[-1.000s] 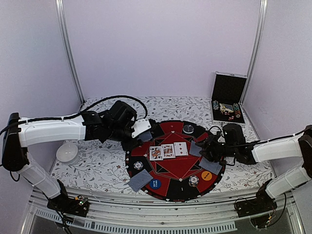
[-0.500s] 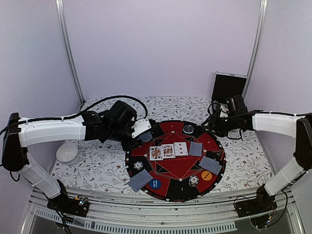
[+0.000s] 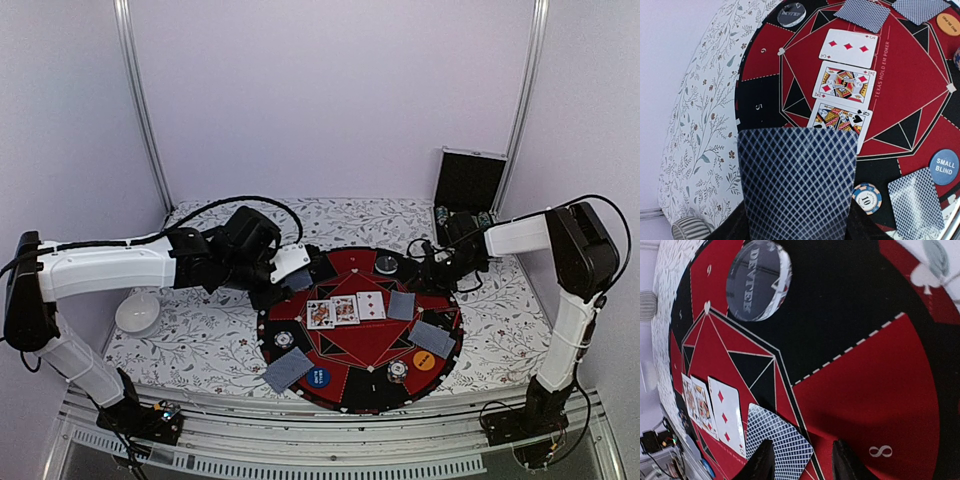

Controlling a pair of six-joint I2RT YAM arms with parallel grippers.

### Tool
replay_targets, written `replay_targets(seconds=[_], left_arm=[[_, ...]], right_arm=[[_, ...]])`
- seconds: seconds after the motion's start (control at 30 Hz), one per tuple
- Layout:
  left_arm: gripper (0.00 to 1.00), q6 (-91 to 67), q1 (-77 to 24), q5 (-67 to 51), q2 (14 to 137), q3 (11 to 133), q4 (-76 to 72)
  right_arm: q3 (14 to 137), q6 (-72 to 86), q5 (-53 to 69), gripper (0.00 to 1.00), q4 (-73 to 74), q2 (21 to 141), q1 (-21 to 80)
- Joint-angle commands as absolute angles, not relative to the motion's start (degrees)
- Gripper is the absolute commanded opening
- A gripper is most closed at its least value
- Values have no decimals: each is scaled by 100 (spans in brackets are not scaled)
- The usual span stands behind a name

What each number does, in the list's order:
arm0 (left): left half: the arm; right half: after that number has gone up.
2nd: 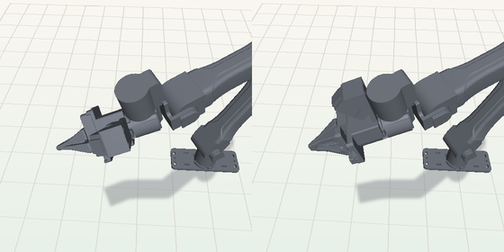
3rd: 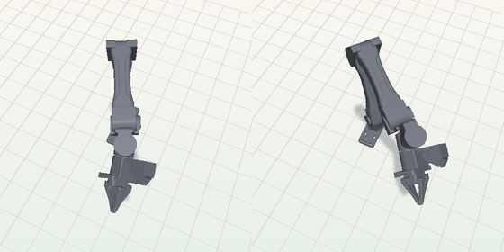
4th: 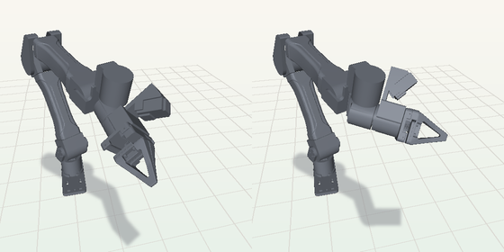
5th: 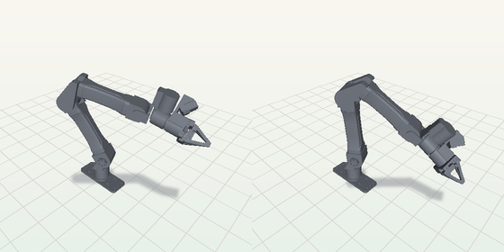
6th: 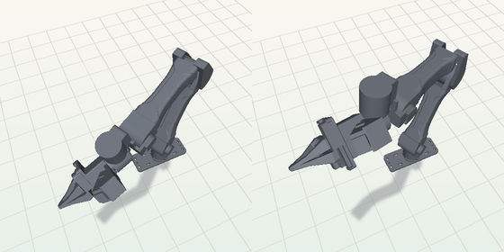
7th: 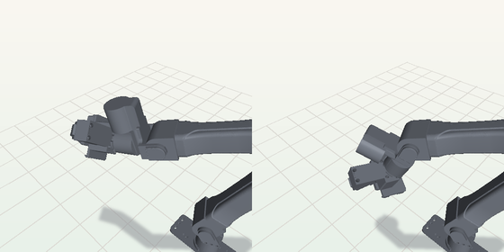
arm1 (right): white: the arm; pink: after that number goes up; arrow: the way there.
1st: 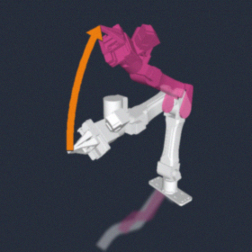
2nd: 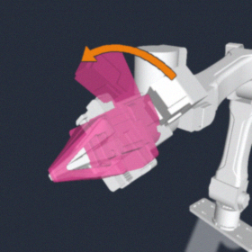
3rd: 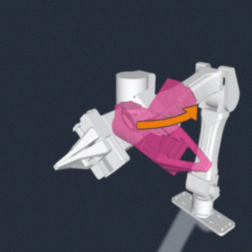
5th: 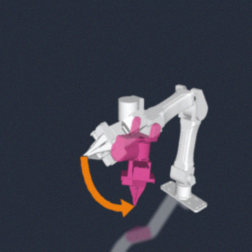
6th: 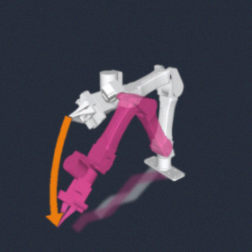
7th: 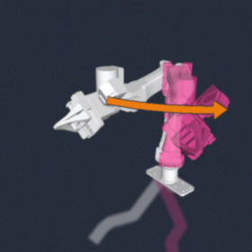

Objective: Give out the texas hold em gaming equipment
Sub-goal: Adjust the poker card in the community card area.

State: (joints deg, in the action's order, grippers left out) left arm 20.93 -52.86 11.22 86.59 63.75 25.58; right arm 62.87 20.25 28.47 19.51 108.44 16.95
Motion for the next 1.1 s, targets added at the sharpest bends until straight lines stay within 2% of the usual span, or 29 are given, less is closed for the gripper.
replay_targets(seconds=[0.0,0.17,0.37,0.57,1.07], left_arm=[[54,2090,-5344,1129,8571,6302,2452],[53,2101,-5345,1125,8589,6294,2443],[53,2110,-5344,1125,8588,6286,2443],[54,2112,-5344,1125,8579,6280,2443],[53,2129,-5347,1117,8589,6275,2435]], right_arm=[[6374,1729,3267,32,2094,11219,1709],[6406,1686,3564,17,2055,11328,1705],[6523,1573,3633,4,2071,11373,1701],[6879,867,3546,3,2503,11545,1696],[7334,334,3313,3,2883,11673,1892]])
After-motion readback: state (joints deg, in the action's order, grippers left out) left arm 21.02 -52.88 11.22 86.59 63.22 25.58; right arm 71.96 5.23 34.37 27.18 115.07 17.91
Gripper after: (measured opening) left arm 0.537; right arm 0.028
